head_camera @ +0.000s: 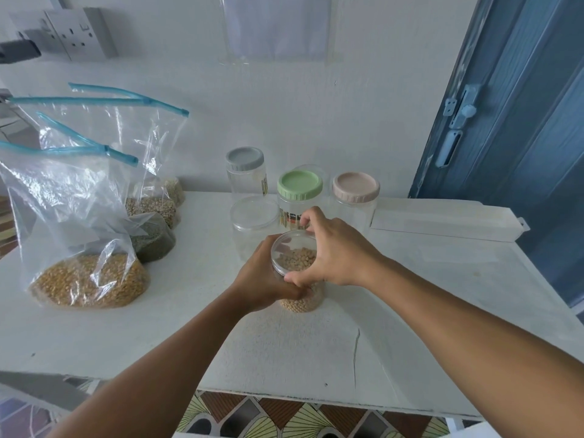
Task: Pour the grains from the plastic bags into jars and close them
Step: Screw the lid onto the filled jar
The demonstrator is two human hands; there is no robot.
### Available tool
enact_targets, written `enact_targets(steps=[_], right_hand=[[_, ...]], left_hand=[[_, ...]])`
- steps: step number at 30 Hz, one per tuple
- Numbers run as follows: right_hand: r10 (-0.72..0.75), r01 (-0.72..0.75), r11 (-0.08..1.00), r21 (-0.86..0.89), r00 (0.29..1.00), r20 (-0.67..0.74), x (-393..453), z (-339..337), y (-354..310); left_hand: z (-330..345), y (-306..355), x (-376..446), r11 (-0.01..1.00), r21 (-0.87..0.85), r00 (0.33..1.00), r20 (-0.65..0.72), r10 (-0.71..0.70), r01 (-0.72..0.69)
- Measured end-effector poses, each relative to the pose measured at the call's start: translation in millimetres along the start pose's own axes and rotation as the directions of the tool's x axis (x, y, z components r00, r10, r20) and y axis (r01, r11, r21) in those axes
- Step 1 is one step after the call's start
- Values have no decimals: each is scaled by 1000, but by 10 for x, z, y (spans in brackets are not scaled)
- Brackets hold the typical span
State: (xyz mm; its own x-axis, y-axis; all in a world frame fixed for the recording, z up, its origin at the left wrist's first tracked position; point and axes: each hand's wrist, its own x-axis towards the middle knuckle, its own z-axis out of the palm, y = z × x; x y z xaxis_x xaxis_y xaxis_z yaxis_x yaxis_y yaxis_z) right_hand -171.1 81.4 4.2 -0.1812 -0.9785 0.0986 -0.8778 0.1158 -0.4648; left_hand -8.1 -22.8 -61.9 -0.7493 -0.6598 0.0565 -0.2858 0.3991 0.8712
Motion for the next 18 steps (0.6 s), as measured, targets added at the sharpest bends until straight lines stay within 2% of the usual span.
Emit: enact_targets(steps=[7,18], right_hand=[[15,-17,1000,-16,992,-128,-47,150,3],[64,-61,998,29,991,-122,-106,190,70]], left_hand=[[40,-31,3,1000,20,999,-40,4,-3],[58,-15,-4,999,47,999,-33,15,-13]])
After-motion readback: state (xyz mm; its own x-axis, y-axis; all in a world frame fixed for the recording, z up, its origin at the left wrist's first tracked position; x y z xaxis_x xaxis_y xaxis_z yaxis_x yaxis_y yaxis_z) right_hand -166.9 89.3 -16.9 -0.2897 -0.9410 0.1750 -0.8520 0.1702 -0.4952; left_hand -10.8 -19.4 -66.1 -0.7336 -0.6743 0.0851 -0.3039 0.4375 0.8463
